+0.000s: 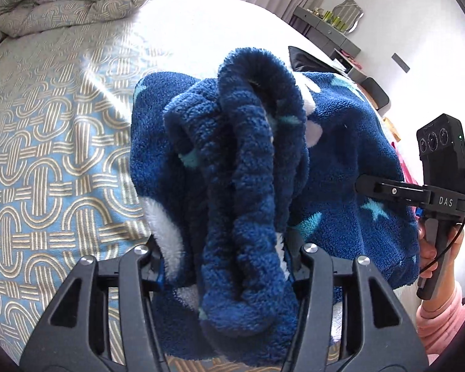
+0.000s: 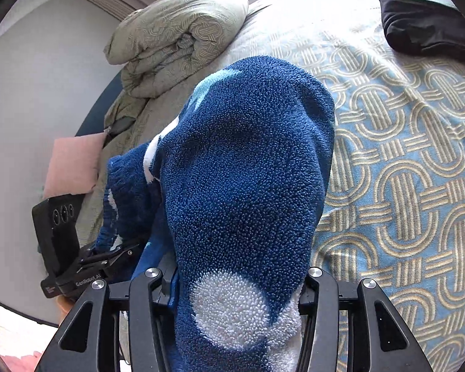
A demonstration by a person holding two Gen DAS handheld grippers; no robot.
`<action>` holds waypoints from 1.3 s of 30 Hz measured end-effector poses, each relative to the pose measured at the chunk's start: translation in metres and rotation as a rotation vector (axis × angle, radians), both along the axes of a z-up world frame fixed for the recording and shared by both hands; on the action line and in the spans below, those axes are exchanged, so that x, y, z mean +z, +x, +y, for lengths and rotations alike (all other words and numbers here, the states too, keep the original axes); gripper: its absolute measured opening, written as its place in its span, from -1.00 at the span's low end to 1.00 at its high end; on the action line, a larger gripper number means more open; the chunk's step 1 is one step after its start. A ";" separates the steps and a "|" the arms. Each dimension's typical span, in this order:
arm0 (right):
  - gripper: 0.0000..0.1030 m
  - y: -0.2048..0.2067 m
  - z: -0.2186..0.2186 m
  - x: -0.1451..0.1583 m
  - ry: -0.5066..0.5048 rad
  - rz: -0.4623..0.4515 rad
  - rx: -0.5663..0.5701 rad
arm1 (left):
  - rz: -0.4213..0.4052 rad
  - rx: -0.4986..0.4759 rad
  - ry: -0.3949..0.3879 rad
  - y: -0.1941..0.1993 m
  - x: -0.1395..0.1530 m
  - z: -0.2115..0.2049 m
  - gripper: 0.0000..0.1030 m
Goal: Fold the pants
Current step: 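Lift the folded pants bundle with both grippers and carry it across the bed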
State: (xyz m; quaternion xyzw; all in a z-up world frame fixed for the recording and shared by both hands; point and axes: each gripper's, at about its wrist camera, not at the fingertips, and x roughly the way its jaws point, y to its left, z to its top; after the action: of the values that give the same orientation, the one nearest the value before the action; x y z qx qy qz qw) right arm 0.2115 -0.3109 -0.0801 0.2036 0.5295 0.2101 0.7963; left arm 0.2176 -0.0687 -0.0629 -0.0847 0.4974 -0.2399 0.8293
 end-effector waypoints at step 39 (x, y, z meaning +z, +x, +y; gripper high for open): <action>-0.01 -0.275 -0.363 0.156 -0.111 -0.337 -0.679 | -0.271 -0.713 0.022 -0.054 0.151 -0.437 0.07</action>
State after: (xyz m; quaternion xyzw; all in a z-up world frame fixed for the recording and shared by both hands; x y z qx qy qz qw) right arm -0.0631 -0.6735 0.0761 0.2865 0.3041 -0.0639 0.9063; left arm 0.1634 -0.5053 0.0881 0.1350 0.3840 -0.5173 0.7528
